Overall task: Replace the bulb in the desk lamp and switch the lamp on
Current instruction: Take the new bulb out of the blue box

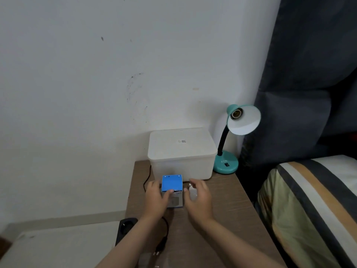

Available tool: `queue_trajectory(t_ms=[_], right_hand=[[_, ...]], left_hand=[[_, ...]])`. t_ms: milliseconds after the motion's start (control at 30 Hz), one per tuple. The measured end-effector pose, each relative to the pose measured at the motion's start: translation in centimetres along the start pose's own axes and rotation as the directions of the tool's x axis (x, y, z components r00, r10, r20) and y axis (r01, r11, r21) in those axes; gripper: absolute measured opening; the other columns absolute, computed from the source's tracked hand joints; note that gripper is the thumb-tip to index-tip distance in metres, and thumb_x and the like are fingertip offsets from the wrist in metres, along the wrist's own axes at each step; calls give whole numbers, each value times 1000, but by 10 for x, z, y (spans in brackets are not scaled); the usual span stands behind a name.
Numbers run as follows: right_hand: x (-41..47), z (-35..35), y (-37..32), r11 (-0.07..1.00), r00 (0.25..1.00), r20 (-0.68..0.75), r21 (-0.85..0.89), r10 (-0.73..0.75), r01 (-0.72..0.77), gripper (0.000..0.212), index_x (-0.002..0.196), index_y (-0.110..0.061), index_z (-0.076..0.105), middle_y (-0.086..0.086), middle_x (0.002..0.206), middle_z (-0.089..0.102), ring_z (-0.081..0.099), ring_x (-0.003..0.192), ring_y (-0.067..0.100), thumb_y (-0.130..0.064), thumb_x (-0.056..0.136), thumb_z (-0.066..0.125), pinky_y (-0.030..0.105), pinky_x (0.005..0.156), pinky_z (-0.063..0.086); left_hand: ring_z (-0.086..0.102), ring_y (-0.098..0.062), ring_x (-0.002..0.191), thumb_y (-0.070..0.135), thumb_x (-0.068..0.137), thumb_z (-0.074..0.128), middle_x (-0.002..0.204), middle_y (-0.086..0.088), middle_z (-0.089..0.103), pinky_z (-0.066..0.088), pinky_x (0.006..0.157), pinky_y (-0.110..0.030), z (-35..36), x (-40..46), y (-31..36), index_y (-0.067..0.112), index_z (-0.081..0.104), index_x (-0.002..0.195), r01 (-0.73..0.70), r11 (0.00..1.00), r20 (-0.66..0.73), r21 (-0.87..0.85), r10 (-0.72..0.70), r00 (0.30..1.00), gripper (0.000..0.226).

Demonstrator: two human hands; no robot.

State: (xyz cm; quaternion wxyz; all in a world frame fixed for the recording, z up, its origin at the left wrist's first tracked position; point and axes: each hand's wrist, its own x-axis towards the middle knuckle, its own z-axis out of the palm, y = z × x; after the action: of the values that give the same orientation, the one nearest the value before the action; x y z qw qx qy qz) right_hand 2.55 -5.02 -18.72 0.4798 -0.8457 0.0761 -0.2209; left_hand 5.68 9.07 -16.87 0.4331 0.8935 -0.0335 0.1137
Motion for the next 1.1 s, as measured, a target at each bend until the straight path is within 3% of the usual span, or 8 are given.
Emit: queue_trajectory(t_ms=[167, 300, 400, 633, 800, 933, 1100], right_hand=[[8, 8, -16, 994, 989, 133, 73, 71, -81, 35, 116, -13, 59, -5, 108, 52, 58, 93, 6, -15, 82, 66, 17, 81, 49], [5, 15, -13, 977, 980, 139, 134, 145, -163, 29, 112, -11, 60, -1, 110, 53, 57, 95, 6, -13, 83, 66, 27, 87, 53], [5, 16, -14, 964, 977, 138, 189, 162, -186, 28, 110, -13, 61, -1, 110, 55, 56, 94, 3, -12, 83, 67, 18, 81, 50], [7, 13, -11, 956, 975, 182, 238, 130, -172, 37, 120, -30, 57, -6, 109, 59, 58, 96, 1, -22, 85, 65, 22, 84, 51], [15, 11, -10, 958, 958, 271, 237, 95, -163, 52, 135, -38, 44, 4, 109, 56, 61, 91, 7, -16, 89, 57, 21, 78, 53], [25, 10, -10, 983, 942, 327, 137, 73, -124, 63, 138, -48, 27, 7, 114, 47, 57, 95, 12, -16, 90, 54, 30, 91, 51], [32, 5, -16, 993, 917, 390, 47, 84, -111, 60, 143, -40, 24, 5, 114, 41, 53, 99, 13, -20, 93, 52, 32, 97, 47]], left_hand=[[55, -16, 92, 17, 77, 73, 104, -9, 59, 38, 74, -22, 0, -1, -5, 7, 62, 106, -8, 1000, 1, -17, 8, 1000, 33], [53, -12, 93, 16, 76, 74, 106, -6, 58, 36, 67, -9, -1, -3, -5, 9, 60, 106, 5, 998, -7, -55, -5, 1000, 33], [54, -11, 96, 15, 76, 74, 106, -2, 57, 39, 63, -6, -2, -5, -5, 9, 59, 106, 18, 996, -15, -89, -19, 1000, 34], [58, -11, 101, 21, 76, 74, 109, 2, 61, 45, 76, -13, -2, -5, -9, 17, 55, 113, 2, 984, -5, -181, -3, 1000, 42], [54, -11, 104, 20, 75, 75, 114, 4, 55, 43, 76, -13, -2, -3, -7, 17, 51, 120, 14, 986, 23, -167, -11, 1000, 51], [53, -13, 106, 24, 75, 75, 119, -2, 46, 50, 89, -28, -7, 3, -9, 23, 42, 135, -6, 990, 150, -142, 27, 988, 68], [48, -16, 118, 40, 74, 73, 134, 0, 46, 46, 99, -38, -18, 22, -14, 26, 22, 145, -108, 994, 349, -35, 113, 930, 89]])
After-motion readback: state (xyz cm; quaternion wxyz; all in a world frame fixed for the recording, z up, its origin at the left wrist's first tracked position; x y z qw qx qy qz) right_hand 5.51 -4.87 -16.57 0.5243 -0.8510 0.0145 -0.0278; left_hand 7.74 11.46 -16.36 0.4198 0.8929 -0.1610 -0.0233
